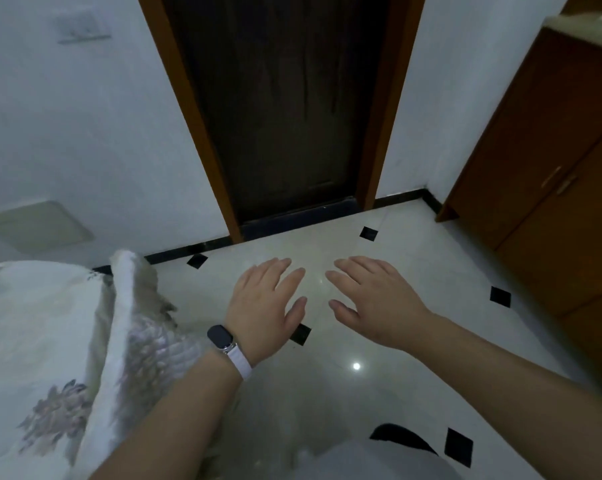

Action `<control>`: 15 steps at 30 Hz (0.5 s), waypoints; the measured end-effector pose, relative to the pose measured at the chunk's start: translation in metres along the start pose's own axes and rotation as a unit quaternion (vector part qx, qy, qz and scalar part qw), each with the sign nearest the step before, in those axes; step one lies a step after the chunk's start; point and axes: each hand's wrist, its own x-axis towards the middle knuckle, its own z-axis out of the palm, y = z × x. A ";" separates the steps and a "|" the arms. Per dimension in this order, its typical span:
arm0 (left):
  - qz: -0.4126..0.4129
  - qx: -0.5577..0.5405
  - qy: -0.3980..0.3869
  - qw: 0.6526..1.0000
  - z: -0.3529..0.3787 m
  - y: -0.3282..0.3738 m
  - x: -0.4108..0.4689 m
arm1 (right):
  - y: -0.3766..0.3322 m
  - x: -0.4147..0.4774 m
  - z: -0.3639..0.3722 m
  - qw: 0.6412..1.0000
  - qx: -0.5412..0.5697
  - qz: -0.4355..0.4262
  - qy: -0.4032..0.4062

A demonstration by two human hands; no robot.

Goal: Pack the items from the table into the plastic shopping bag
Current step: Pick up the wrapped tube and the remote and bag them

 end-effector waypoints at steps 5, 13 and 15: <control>-0.016 0.011 -0.006 1.000 0.023 -0.020 0.066 | 0.052 0.064 0.018 0.999 0.027 -0.028 -0.005; -0.077 0.087 -0.027 0.993 0.038 -0.048 0.194 | 0.148 0.197 0.013 0.996 0.046 -0.073 -0.026; -0.090 0.099 -0.025 0.991 0.041 -0.054 0.224 | 0.172 0.226 0.008 0.993 0.061 -0.093 -0.028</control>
